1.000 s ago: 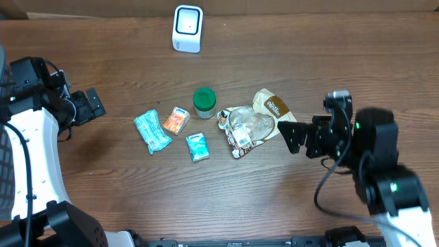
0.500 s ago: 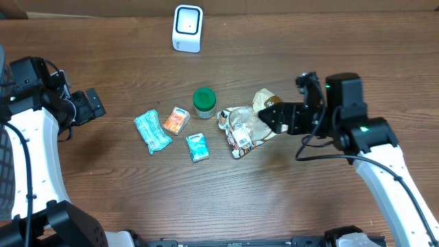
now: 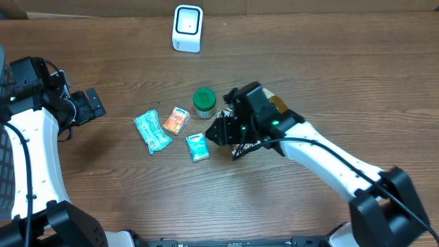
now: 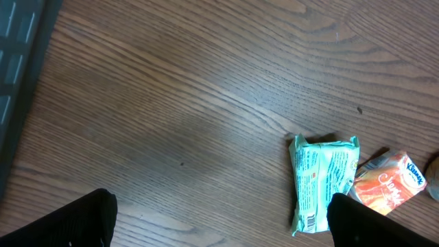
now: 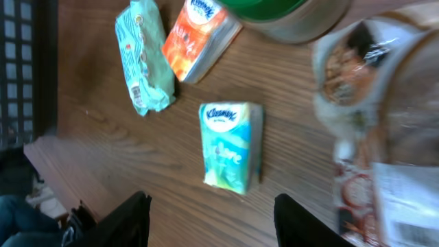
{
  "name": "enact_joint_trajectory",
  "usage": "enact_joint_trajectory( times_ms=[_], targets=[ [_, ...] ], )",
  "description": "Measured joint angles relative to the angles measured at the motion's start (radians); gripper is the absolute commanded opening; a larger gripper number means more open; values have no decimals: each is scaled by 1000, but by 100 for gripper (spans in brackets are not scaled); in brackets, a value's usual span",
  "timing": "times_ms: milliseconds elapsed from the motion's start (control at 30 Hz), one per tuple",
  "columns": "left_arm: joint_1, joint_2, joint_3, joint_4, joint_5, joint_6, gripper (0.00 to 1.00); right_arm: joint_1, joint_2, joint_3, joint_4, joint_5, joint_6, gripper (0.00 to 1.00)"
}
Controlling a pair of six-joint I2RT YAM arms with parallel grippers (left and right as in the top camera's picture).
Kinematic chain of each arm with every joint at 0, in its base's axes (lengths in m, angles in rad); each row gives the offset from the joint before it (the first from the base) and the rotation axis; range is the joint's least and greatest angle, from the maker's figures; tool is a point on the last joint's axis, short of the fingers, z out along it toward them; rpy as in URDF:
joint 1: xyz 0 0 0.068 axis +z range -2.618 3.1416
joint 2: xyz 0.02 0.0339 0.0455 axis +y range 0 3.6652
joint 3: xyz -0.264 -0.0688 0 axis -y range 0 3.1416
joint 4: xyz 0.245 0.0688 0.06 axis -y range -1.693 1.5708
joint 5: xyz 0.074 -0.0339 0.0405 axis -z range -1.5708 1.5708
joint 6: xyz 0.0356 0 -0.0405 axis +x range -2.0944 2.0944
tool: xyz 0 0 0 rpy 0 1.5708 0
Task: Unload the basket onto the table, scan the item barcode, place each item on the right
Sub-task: 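Reach the right gripper left and grasp the small Kleenex tissue pack, then lift the Kleenex pack with the right gripper toward the scanner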
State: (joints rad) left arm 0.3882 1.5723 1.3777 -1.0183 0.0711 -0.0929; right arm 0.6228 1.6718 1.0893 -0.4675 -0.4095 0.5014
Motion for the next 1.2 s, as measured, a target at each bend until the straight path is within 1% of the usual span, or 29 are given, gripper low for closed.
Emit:
enact_joint_trajectory(
  times_ms=[133, 200, 267, 400, 567, 633, 700, 767, 800, 1000, 1133, 1200],
  targets=[
    [0, 0, 0, 0, 0, 0, 100, 40, 70, 3, 82, 8, 88, 50],
    [0, 0, 0, 0, 0, 0, 100, 55, 114, 3, 97, 11, 118, 49],
    [0, 0, 0, 0, 0, 0, 100, 64, 146, 3, 98, 14, 134, 48],
    [0, 0, 0, 0, 0, 0, 100, 67, 176, 3, 101, 19, 162, 42],
    [0, 0, 0, 0, 0, 0, 100, 81, 214, 3, 136, 22, 202, 42],
    [0, 0, 0, 0, 0, 0, 100, 108, 240, 3, 145, 21, 227, 37],
    [0, 0, 0, 0, 0, 0, 100, 126, 257, 3, 145, 19, 256, 27],
    [0, 0, 0, 0, 0, 0, 100, 132, 269, 3, 146, 16, 280, 9],
    [0, 0, 0, 0, 0, 0, 100, 131, 271, 4, 145, 14, 288, 4],
    [0, 0, 0, 0, 0, 0, 100, 113, 270, 5, 152, -23, 291, 4],
    [0, 0, 0, 0, 0, 0, 100, 58, 232, 9, 141, -119, 195, 4],
    [0, 0, 0, 0, 0, 0, 100, 28, 161, 16, 141, -190, 148, 4]
  ],
)
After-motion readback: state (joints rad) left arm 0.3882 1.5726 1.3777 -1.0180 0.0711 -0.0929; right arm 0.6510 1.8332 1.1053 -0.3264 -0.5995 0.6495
